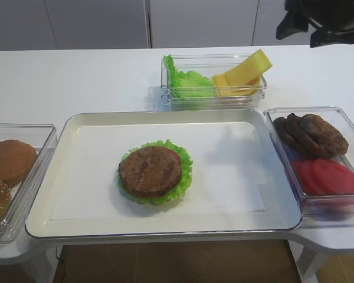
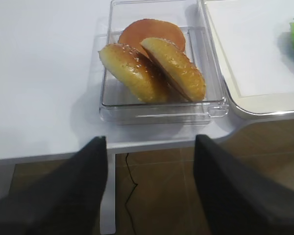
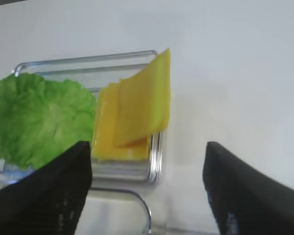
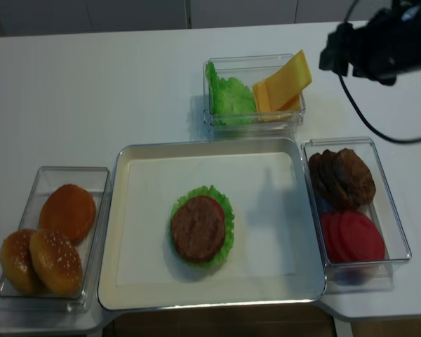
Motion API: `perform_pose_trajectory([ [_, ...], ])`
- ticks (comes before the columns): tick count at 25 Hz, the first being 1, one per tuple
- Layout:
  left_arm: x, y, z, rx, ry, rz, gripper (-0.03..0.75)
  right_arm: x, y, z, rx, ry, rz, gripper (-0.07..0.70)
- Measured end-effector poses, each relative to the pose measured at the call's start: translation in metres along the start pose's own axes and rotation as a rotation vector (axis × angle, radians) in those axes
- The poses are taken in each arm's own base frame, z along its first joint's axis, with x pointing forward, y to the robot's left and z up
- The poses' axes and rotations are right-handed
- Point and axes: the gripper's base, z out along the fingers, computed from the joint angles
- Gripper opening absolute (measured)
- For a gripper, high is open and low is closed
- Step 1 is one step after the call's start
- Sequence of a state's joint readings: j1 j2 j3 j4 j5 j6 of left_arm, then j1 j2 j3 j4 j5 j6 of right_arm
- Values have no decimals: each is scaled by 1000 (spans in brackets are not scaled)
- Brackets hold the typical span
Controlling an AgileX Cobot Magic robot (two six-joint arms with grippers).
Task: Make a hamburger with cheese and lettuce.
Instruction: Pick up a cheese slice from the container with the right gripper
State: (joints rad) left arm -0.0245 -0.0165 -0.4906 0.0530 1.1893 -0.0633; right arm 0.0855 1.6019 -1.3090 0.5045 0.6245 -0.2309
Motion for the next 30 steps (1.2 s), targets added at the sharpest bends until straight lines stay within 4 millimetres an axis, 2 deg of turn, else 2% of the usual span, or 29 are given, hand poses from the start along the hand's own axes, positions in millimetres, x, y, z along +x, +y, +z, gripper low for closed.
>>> perform_pose_trajectory([
  [2,0,0,0,0,0,0,414,-15,-4,24,-2,8,1,545],
  [7,0,0,0,0,0,0,414,-42,-10,65,-12,8,-6,524],
  [11,0,0,0,0,0,0,414,-50,-18,99,-19,41,-8,522],
  [14,0,0,0,0,0,0,414,-50,-26,116,-35,72,26,522],
  [17,0,0,0,0,0,0,414,-50,-39,122,-48,78,79,522],
  [22,0,0,0,0,0,0,414,-54,-55,117,-137,63,135,491],
  [30,0,0,0,0,0,0,414,-45,-58,132,-216,103,164,430],
])
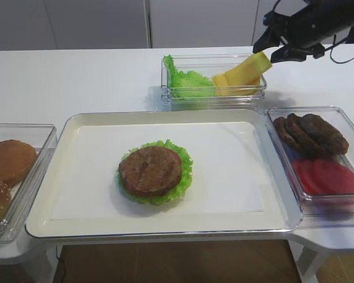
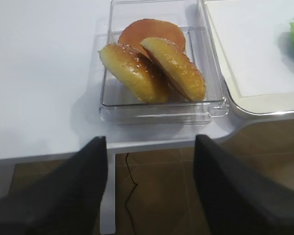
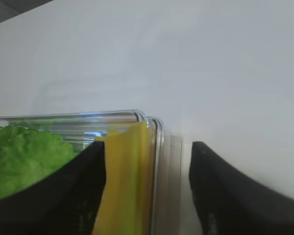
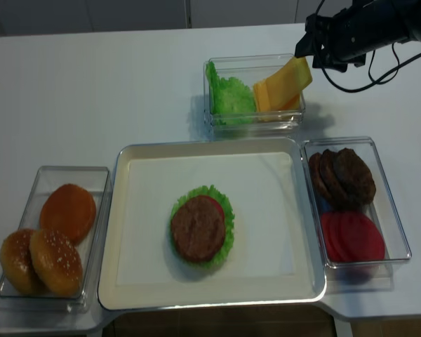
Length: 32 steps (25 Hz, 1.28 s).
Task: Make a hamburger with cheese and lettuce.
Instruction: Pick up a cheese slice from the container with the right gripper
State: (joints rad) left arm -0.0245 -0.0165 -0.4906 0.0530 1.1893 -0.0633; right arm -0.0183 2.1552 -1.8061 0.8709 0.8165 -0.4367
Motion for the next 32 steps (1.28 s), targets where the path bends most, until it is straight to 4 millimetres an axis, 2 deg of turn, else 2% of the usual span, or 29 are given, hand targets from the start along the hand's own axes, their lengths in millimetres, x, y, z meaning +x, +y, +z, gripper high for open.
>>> perform_pose_trajectory([
  [4,0,0,0,0,0,0,414,1,-2,3,-4,6,8,410],
  [10,0,0,0,0,0,0,414,3,-5,7,-8,13,19,263],
  [21,0,0,0,0,0,0,414,3,-3,8,-33,14,40,52],
  [32,0,0,0,0,0,0,414,5,2,5,-69,39,17,29],
])
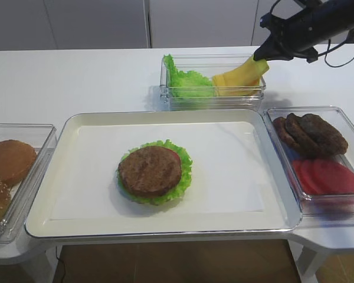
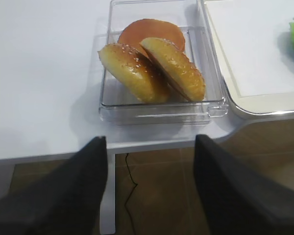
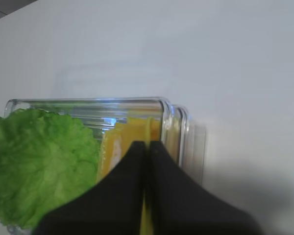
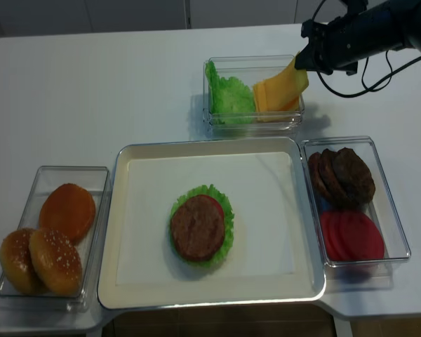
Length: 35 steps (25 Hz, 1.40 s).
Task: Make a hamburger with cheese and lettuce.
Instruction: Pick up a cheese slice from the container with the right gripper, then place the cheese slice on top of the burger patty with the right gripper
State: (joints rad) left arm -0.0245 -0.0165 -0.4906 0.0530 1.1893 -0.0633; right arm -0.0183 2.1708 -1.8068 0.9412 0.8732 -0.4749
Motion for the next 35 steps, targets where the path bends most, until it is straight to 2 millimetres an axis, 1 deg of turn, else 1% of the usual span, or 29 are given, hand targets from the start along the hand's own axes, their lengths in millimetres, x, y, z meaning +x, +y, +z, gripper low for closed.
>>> perform_pose_trajectory([
  [3,0,0,0,0,0,0,414,-3,10,-11,-6,-14,-30,28],
  [8,0,0,0,0,0,0,414,-10,37,-41,-27,-48,-88,28],
  [12,0,0,0,0,0,0,414,-9,57,-58,-47,-42,-130,27],
  [14,0,0,0,0,0,0,414,-4,67,-66,-47,-41,-152,27],
  [15,0,0,0,0,0,0,414,-1,76,-71,-52,-39,-170,27],
  [20,0,0,0,0,0,0,414,27,111,-83,-68,10,-232,27],
  [26,0,0,0,0,0,0,414,69,150,-94,-117,71,-291,27],
  [29,0,0,0,0,0,0,414,88,166,-93,-145,111,-317,27],
  [35,0,0,0,0,0,0,414,125,195,-73,-205,223,-366,27],
])
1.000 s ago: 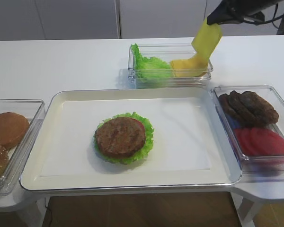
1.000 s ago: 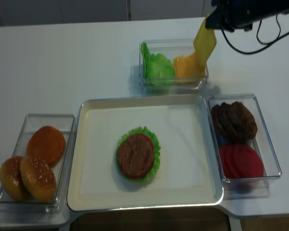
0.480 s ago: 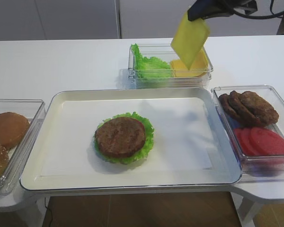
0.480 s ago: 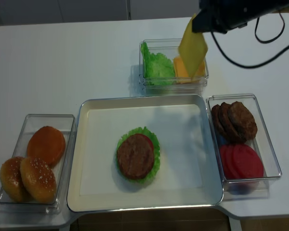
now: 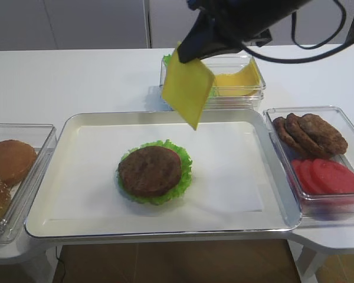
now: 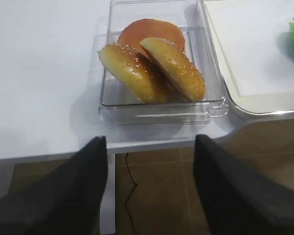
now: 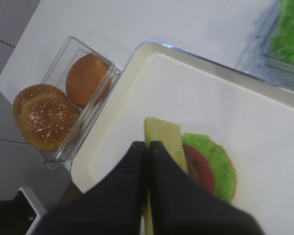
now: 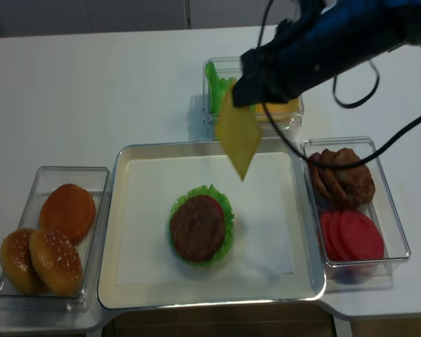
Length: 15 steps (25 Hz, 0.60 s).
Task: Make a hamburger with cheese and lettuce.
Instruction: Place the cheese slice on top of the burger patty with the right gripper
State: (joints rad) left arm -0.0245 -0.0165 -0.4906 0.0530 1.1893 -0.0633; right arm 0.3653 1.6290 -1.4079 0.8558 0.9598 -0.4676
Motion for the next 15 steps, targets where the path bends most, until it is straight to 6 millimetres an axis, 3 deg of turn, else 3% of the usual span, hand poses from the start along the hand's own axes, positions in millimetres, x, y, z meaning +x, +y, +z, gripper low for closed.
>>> perform_pose_trajectory([
  [8,0,0,0,0,0,0,414,16,51,32,-71,73,-90,27],
  [15,0,0,0,0,0,0,414,29,61,55,-78,157,-104,27],
])
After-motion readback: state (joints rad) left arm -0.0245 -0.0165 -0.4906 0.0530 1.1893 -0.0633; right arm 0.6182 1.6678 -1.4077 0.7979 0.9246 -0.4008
